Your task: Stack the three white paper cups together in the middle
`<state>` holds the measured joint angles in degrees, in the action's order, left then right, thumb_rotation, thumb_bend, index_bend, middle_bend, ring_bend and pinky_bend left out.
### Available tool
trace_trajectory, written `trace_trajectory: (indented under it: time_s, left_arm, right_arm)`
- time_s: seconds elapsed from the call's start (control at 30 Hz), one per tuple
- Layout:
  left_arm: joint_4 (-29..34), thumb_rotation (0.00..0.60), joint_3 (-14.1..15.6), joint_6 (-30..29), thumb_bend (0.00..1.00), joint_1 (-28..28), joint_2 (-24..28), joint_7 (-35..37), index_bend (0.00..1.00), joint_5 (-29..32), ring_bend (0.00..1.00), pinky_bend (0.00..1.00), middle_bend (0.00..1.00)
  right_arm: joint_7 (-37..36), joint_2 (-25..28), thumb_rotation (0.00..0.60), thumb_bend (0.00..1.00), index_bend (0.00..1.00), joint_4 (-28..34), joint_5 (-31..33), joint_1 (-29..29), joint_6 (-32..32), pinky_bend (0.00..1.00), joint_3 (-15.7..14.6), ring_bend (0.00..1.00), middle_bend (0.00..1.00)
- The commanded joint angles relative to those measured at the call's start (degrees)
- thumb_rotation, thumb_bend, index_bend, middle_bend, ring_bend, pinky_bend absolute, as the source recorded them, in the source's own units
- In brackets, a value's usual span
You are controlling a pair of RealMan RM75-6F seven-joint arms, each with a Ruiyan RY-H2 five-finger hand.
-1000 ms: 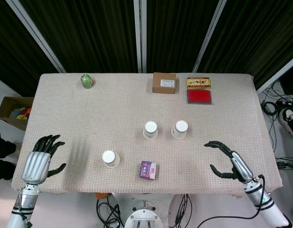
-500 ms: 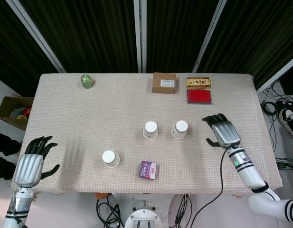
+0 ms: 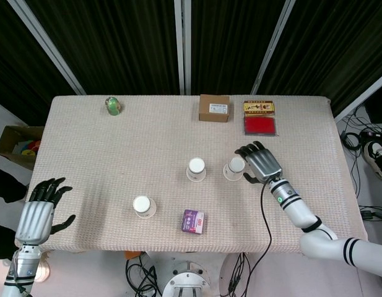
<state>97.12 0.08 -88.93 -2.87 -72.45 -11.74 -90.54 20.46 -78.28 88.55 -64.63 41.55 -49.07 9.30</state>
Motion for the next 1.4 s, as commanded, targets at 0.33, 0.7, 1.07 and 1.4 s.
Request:
trace_trajectory:
  time_s: [0.33, 0.7, 1.07, 1.4]
  left_arm:
    - [0.2, 0.600, 0.1, -0.6, 0.17, 0.5, 0.4, 0.1, 0.28, 0.0, 0.10, 0.13, 0.15]
    - [0.0, 0.600, 0.0, -1.0, 0.17, 0.7, 0.9, 0.8, 0.28, -0.5, 0.11, 0.13, 0.15]
    - [-0.9, 0.600, 0.2, -2.0, 0.17, 1.7, 0.8, 2.0, 0.28, -0.5, 0.10, 0.13, 0.15]
    - [-1.7, 0.600, 0.3, -2.4, 0.17, 2.3, 0.8, 2.9, 0.28, -0.2, 0.11, 0.13, 0.15]
  right_arm:
    - [-1.7, -2.1, 0.600, 0.43, 0.46, -1.8, -2.5, 0.8, -1.6, 0.19, -0.4, 0.23, 0.41]
    - [-6.5, 6.6, 0.600, 0.43, 0.49, 10.4, -10.3, 0.3, -9.1, 0.19, 4.3, 0.24, 0.43]
    - [-0.5, 1.0, 0.600, 0.43, 0.49, 9.4, -6.0, 6.3, -3.8, 0.19, 4.7, 0.24, 0.41]
    - [0.9, -3.5, 0.600, 0.43, 0.49, 5.1, -4.9, 8.7, -3.0, 0.19, 4.1, 0.23, 0.39]
